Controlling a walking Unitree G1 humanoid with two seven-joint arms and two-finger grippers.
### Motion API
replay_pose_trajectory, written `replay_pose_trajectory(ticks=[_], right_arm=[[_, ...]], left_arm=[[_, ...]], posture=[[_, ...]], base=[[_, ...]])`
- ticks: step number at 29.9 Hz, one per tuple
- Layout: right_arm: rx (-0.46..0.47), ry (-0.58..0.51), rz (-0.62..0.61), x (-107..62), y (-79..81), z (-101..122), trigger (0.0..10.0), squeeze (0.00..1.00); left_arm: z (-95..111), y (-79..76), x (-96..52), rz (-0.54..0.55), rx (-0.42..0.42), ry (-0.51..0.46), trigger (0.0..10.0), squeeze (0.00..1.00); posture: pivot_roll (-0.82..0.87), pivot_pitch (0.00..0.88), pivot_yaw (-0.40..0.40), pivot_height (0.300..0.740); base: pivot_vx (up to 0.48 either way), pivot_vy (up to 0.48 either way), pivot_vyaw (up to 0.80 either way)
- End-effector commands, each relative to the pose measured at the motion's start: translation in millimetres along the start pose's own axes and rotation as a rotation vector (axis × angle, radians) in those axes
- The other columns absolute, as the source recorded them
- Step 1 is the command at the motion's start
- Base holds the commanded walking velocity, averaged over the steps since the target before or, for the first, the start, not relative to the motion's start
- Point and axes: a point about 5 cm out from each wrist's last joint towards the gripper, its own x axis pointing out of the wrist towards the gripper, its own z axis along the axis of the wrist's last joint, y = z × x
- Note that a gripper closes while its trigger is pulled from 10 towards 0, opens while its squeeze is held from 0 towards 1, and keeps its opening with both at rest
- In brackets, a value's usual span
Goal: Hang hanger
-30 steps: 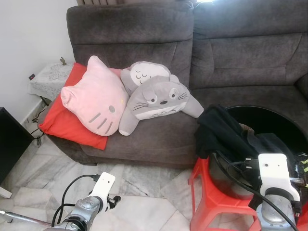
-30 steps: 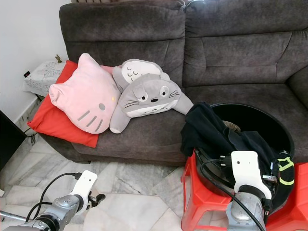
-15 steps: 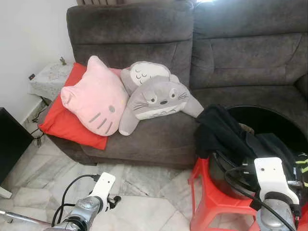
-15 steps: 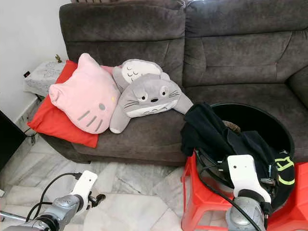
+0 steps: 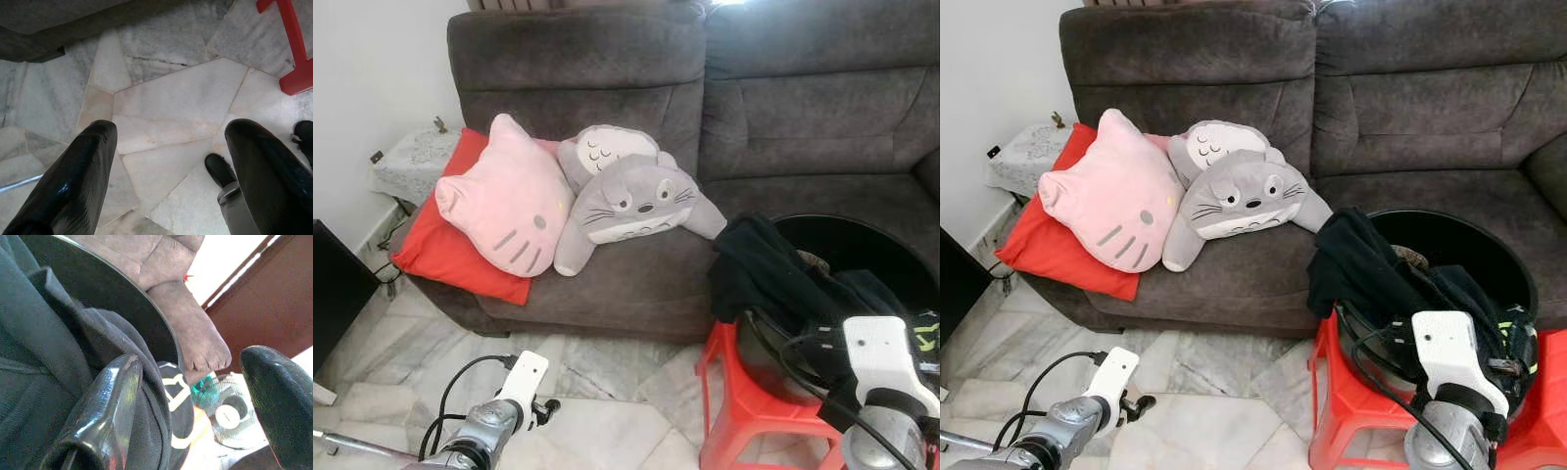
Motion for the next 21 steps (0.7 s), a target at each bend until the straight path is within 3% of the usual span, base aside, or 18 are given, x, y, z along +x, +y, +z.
replay_pose_trajectory(ticks=[1,9,15,21], right_arm=[[0.012,0.011,0.07,-1.7,10.6,-1.1,10.0,0.0],[-0.005,0.082,0.17,-3.2,23.4,-9.8,10.0,0.0],[-0.011,0.085,0.175,-5.2,23.2,-11.4,10.0,0.0],[-0.018,0.102,0.104,-6.3,14.9,-15.2,10.0,0.0]], left_arm=[[-1.1,2.8,-0.6,0.004,0.018,0.016,10.0,0.0],[-0.8,2.7,-0.5,0.003,0.017,0.015,10.0,0.0],[-0.8,2.4,-0.4,0.003,0.017,0.015,10.0,0.0],[-0.8,2.4,-0.4,0.002,0.017,0.015,10.0,0.0]], posture=[[-0.26,0.0,0.123,0.74],[-0.26,0.0,0.122,0.74],[-0.26,0.0,0.121,0.74],[-0.26,0.0,0.121,0.74]], base=[[0.0,0.0,0.0],[0.0,0.0,0.0],[0.0,0.0,0.0],[0.0,0.0,0.0]])
